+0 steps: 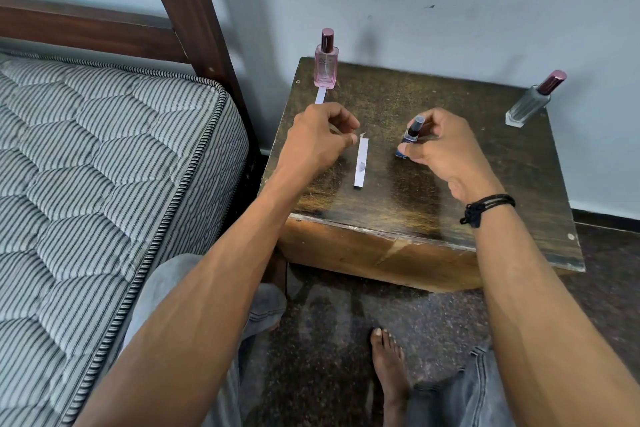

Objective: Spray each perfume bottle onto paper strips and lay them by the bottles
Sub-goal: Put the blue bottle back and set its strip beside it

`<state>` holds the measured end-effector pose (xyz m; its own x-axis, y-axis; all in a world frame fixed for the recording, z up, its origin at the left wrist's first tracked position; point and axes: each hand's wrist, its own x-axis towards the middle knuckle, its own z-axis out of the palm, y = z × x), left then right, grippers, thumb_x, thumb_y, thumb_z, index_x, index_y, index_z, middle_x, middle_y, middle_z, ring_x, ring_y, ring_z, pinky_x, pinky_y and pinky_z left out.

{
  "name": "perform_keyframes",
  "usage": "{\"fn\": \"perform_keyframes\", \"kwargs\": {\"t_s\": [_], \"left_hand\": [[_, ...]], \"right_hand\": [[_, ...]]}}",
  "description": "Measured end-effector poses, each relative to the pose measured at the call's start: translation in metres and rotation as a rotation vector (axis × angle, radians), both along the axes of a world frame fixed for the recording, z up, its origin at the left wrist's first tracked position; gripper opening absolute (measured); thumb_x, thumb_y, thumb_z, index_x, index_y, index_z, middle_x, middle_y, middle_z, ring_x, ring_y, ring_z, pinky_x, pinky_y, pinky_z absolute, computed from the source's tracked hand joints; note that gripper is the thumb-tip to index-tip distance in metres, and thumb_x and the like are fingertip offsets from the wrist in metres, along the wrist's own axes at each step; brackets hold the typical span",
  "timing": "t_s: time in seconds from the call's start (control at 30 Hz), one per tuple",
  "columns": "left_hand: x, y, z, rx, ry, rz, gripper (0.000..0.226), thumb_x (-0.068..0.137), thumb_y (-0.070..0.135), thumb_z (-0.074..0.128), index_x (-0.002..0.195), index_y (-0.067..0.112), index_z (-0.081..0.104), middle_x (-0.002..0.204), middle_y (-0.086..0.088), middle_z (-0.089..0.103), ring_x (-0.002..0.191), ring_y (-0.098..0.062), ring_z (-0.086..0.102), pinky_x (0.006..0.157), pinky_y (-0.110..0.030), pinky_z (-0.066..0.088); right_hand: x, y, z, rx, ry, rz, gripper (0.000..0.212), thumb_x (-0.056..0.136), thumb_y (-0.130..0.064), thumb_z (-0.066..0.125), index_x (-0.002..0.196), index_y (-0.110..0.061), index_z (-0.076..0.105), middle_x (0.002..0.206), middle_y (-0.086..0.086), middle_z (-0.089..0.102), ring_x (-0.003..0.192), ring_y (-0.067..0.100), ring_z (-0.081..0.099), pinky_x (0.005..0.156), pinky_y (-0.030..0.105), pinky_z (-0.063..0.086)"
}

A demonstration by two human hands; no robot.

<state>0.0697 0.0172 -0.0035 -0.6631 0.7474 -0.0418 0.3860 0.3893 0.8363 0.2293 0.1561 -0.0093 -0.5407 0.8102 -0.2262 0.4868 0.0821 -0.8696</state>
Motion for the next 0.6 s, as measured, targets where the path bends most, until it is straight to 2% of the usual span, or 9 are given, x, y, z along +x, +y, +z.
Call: {"fn": "perform_keyframes", "kwargs": {"t_s": [0.13, 0.23, 0.3, 0.47, 0.53, 0.6], "left_hand": [[-0.001, 0.000, -0.001, -0.023, 0.009, 0.010, 0.014, 0.081, 0.018, 0.079, 0.089, 0.028, 0.073, 0.087, 0.013, 0.072, 0.083, -0.004, 0.068, 0.085, -0.030, 0.055], [-0.002, 0.000, -0.002, -0.063, 0.015, 0.005, 0.015, 0.081, 0.016, 0.079, 0.087, 0.028, 0.073, 0.084, 0.013, 0.072, 0.083, -0.004, 0.067, 0.086, -0.028, 0.055], [-0.003, 0.001, -0.003, -0.101, 0.029, -0.014, 0.014, 0.082, 0.016, 0.078, 0.088, 0.027, 0.074, 0.082, 0.014, 0.071, 0.081, -0.003, 0.066, 0.085, -0.026, 0.053], [-0.001, 0.003, -0.005, -0.192, 0.039, -0.134, 0.019, 0.084, 0.016, 0.078, 0.098, 0.026, 0.074, 0.088, 0.014, 0.067, 0.078, -0.001, 0.059, 0.075, -0.019, 0.047], [0.001, 0.005, -0.005, -0.218, 0.039, -0.193, 0.024, 0.084, 0.015, 0.079, 0.106, 0.024, 0.073, 0.089, 0.014, 0.064, 0.075, 0.002, 0.056, 0.068, -0.014, 0.042], [0.001, 0.005, -0.006, -0.221, 0.044, -0.209, 0.027, 0.085, 0.013, 0.078, 0.109, 0.022, 0.072, 0.088, 0.014, 0.061, 0.073, 0.003, 0.053, 0.066, -0.011, 0.040]], "right_hand": [[0.002, -0.001, 0.006, -0.015, -0.033, 0.021, 0.051, 0.075, 0.005, 0.085, 0.104, -0.029, 0.059, 0.112, 0.000, 0.069, 0.108, 0.024, 0.069, 0.101, 0.054, 0.055], [0.011, 0.005, 0.024, -0.023, -0.136, 0.047, 0.067, 0.075, 0.010, 0.080, 0.123, -0.026, 0.050, 0.121, -0.004, 0.062, 0.117, 0.022, 0.063, 0.106, 0.052, 0.051], [0.021, 0.011, 0.038, 0.027, -0.193, 0.003, 0.071, 0.076, 0.009, 0.079, 0.129, -0.025, 0.046, 0.123, 0.000, 0.059, 0.117, 0.023, 0.060, 0.105, 0.051, 0.051], [0.035, 0.015, 0.044, -0.001, -0.240, -0.069, 0.053, 0.079, 0.011, 0.075, 0.119, -0.016, 0.054, 0.105, 0.008, 0.063, 0.100, 0.026, 0.064, 0.100, 0.053, 0.055], [0.035, 0.015, 0.043, -0.012, -0.336, -0.023, 0.036, 0.080, 0.007, 0.078, 0.108, -0.010, 0.063, 0.105, 0.014, 0.068, 0.092, 0.026, 0.067, 0.089, 0.044, 0.058], [0.035, 0.013, 0.045, -0.057, -0.421, 0.057, 0.019, 0.083, 0.003, 0.079, 0.100, -0.002, 0.071, 0.093, 0.017, 0.071, 0.074, 0.020, 0.065, 0.069, 0.030, 0.055]]}}
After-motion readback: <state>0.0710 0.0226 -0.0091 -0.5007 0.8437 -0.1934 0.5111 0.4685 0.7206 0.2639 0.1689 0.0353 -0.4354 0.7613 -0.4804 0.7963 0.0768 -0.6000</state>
